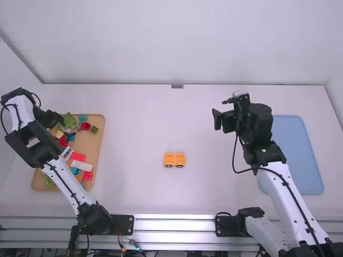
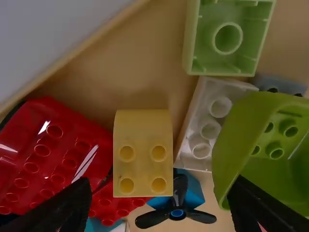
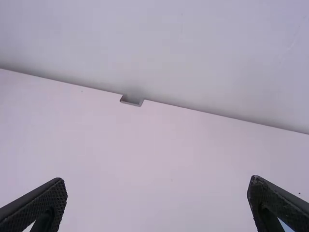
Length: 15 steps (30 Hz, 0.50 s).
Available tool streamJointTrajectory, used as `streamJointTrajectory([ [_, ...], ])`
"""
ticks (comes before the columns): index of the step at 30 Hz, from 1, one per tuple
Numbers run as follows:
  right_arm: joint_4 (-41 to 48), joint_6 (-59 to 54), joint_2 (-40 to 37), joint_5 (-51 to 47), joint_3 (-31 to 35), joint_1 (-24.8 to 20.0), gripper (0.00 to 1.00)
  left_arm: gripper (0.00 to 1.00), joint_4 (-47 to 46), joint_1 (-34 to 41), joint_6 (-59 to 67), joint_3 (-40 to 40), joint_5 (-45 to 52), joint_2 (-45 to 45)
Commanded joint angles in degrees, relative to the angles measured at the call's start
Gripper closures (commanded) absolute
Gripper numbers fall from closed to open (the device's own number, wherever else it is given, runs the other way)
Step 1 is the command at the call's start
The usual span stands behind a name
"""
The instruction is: Assemble lego blocks to make yellow taxi
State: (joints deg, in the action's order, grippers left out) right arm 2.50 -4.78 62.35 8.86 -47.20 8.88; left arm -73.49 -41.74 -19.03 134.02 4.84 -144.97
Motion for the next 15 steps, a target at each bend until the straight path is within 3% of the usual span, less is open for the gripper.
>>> streamJointTrajectory([
  [1,-0.09,0.04,0.35,0.31,-2.23,0.17,0.01,0.25,0.04,-0.35,0.68,-1.68,0.04,-0.33],
  [7,-0.11,0.07,0.35,0.31,-2.23,0.15,0.01,0.27,1.01,-0.57,-1.20,-1.92,-2.80,-0.33],
  [11,-0.37,0.04,0.35,0.31,-2.23,0.17,0.01,0.21,2.64,-0.59,1.27,-0.59,0.00,-0.33],
  [15,-0.59,0.04,0.35,0.31,-2.23,0.17,0.01,0.24,-0.59,-0.85,1.31,3.50,2.05,-0.33],
])
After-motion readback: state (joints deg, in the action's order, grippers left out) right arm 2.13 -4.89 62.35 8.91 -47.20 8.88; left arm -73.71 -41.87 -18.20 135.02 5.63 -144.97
